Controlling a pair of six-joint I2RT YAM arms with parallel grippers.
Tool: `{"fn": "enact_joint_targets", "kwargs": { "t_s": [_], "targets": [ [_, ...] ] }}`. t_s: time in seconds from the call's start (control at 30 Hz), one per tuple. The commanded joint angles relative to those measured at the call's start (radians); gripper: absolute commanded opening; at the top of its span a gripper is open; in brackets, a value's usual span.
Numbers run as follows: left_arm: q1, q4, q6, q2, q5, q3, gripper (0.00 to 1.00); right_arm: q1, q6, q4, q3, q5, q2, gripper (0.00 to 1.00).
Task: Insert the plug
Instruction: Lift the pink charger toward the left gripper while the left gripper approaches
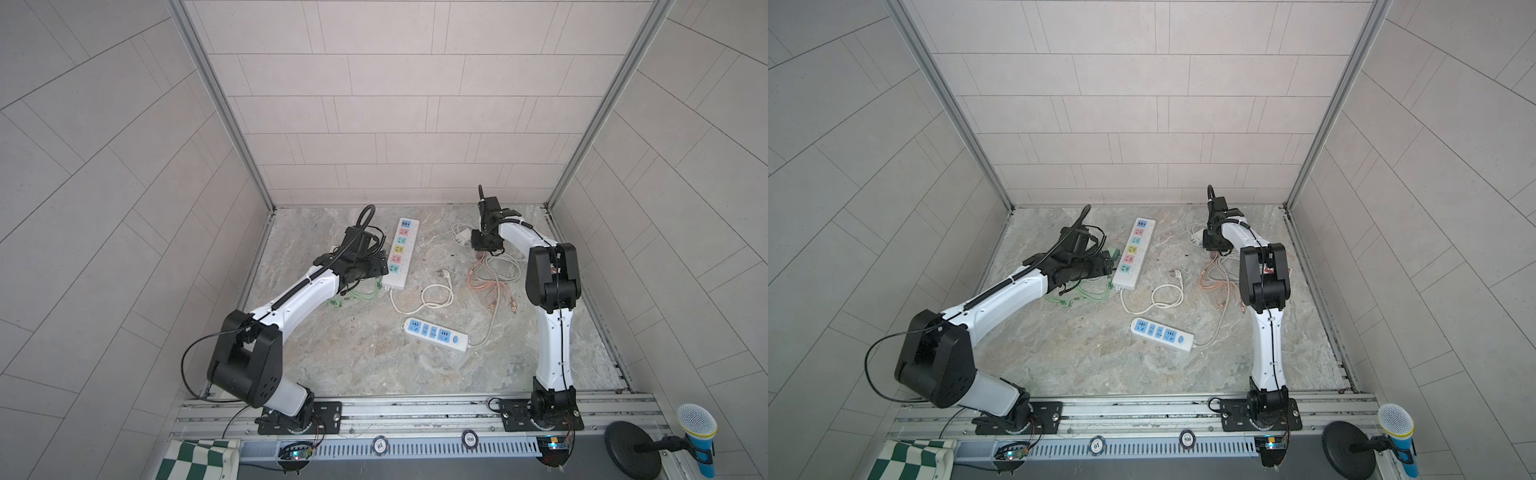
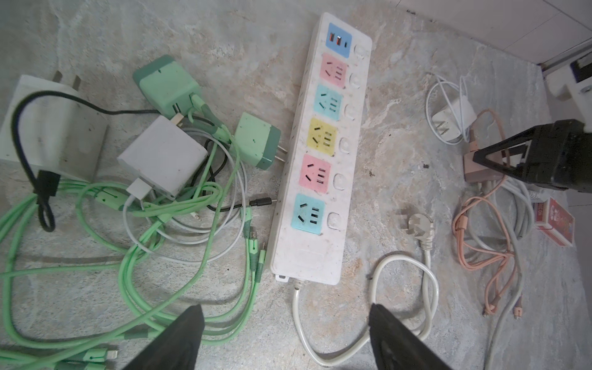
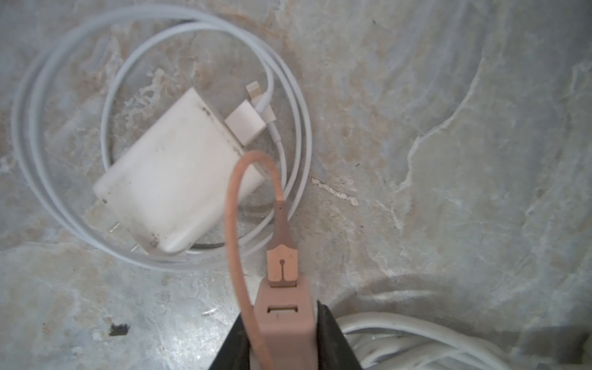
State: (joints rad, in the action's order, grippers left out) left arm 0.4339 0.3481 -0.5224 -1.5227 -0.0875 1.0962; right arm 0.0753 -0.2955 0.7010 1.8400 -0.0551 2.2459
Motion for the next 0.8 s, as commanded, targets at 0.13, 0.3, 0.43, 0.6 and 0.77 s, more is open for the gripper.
{"fn": "enact_joint_targets", "kwargs": {
  "t_s": [0.13,0.3,0.43,0.6,0.77],
  "targets": [
    [0.039,-0.018,0.035,-0.061,-0.014,0.081,0.78,-0.011,0.019,-0.033,-0.032,-0.055,-0.089,0.18],
    [0.069,-0.039,0.048,-0.116,-0.084,0.124,0.72,-0.012,0.026,-0.204,-0.207,-0.138,-0.292,0.17],
    [0.100,-0.074,0.062,-0.131,-0.140,0.153,0.71,-0.014,0.024,-0.431,-0.428,-0.286,-0.476,0.18],
    [0.152,-0.156,0.079,-0.136,-0.222,0.182,0.65,-0.014,-0.046,-0.826,-0.738,-0.483,-0.661,0.21],
    [0.218,-0.264,0.108,-0.156,-0.314,0.191,0.60,-0.014,-0.159,-1.063,-0.896,-0.653,-0.719,0.21]
  ]
}}
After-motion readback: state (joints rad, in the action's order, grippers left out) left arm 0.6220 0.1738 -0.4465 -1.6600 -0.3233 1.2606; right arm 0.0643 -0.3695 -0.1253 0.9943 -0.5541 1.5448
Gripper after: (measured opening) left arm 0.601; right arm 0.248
